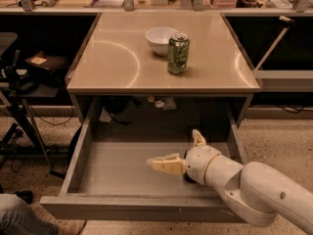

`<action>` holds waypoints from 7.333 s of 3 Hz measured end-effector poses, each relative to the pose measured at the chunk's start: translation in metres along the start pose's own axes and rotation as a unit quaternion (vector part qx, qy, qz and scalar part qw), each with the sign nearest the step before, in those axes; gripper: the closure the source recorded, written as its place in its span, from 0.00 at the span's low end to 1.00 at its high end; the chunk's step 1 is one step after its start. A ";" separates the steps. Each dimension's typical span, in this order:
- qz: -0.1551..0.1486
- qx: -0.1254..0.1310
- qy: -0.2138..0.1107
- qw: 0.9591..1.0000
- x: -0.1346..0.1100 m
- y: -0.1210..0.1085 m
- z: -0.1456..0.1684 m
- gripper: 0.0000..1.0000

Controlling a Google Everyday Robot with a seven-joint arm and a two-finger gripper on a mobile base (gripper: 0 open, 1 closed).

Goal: Pick pepsi can from top drawer and place on counter

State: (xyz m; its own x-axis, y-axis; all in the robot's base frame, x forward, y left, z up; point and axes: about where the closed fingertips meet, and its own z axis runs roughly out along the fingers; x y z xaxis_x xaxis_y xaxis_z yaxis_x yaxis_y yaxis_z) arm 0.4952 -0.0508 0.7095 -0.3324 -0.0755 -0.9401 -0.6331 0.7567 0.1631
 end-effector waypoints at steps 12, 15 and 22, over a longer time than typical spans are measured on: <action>-0.020 0.184 0.059 0.981 0.037 -0.049 -0.011 0.19; -0.022 0.194 0.033 0.980 0.016 -0.052 -0.024 0.88; -0.136 0.378 -0.190 0.896 -0.363 -0.165 -0.155 1.00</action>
Offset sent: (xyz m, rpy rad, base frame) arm -0.1320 -0.0532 0.3305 -0.2399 -0.6451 -0.4201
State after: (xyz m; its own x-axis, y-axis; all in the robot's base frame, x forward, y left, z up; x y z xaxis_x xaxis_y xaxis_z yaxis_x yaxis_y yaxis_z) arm 0.6120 -0.2488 1.0704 0.1146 -0.2065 -0.9717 0.0472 0.9782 -0.2023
